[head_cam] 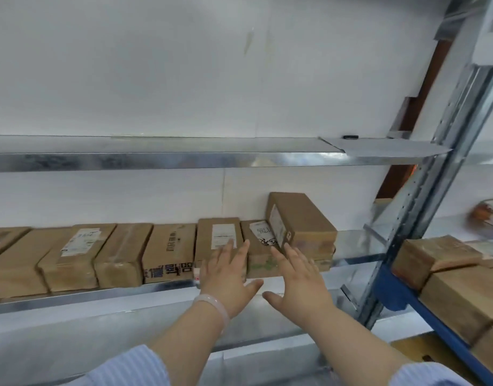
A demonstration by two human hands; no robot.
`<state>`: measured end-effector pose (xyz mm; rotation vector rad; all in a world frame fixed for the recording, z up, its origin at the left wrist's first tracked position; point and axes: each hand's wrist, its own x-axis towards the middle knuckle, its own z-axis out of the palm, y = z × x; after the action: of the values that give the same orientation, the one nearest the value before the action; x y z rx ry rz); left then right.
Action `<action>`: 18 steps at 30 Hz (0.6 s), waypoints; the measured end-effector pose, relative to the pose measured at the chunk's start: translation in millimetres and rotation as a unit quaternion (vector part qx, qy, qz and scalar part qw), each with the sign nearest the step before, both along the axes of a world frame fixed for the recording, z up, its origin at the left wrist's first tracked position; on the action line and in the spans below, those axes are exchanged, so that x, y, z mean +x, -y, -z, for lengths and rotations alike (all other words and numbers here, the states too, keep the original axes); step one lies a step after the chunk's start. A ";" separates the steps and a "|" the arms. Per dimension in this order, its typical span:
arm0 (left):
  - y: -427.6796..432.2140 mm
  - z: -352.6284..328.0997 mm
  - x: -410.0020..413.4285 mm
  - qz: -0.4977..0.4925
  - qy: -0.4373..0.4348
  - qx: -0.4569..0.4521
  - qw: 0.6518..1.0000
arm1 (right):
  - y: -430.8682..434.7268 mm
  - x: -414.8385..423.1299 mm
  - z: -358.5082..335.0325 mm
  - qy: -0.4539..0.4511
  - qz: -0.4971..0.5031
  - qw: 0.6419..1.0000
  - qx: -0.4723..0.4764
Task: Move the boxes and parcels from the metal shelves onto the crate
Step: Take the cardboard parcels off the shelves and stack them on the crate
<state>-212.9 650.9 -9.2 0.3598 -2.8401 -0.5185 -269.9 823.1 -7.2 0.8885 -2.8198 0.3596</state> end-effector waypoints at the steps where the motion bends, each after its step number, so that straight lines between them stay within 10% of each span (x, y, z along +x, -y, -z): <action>1: -10.4 1.9 -7.5 0.004 0.011 0.004 1.000 | -12.5 -6.4 -0.4 0.003 0.010 1.000 0.003; 18: -47.7 -8.1 -171.8 0.050 0.034 0.120 0.991 | -58.2 -154.2 -25.2 0.065 0.101 0.990 -0.079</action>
<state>-384.7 698.6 -1.0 0.2816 -2.8785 -0.8898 -424.1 881.3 18.0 0.5612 -2.9133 0.6231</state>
